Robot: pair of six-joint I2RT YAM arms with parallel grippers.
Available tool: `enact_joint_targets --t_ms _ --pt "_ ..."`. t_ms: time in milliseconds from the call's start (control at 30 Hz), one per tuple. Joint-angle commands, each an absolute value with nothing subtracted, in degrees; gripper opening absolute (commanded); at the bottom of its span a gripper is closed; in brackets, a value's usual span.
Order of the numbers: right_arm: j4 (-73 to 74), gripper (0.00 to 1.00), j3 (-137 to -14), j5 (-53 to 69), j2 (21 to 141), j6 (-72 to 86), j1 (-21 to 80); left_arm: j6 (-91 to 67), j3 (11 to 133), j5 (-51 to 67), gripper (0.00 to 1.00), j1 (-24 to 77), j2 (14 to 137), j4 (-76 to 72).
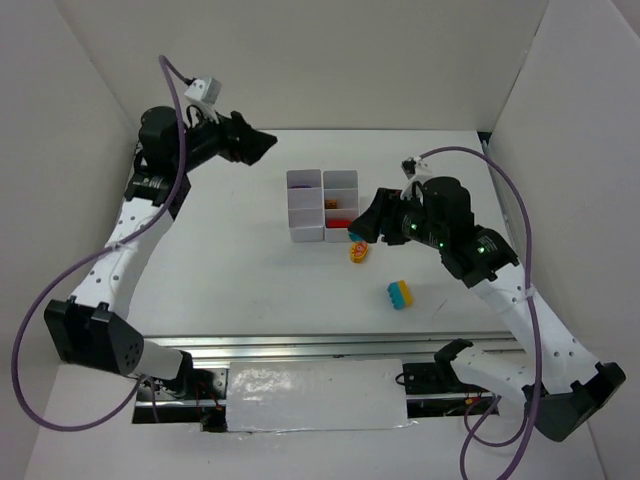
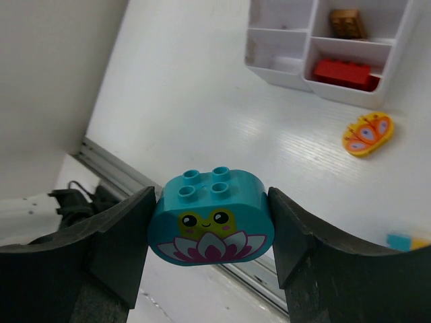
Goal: Sort the legos into containers by color
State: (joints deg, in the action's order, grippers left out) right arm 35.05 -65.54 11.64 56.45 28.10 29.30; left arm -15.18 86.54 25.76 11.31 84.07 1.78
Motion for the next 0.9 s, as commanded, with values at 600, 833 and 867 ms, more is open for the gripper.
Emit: enact_joint_targets --t_ms 600,833,867 --pt "27.24 0.0 -87.6 -15.34 93.12 35.95 36.99 -34.36 85.17 9.69 1.0 12.84 64.52 34.07" --pt "36.46 0.0 -109.75 -25.21 112.03 37.0 41.22 -34.37 79.99 1.23 0.99 12.39 58.11 40.16" --pt "36.56 0.0 -110.47 -26.18 113.1 37.18 41.39 -34.37 79.63 0.8 0.99 12.39 57.49 40.69"
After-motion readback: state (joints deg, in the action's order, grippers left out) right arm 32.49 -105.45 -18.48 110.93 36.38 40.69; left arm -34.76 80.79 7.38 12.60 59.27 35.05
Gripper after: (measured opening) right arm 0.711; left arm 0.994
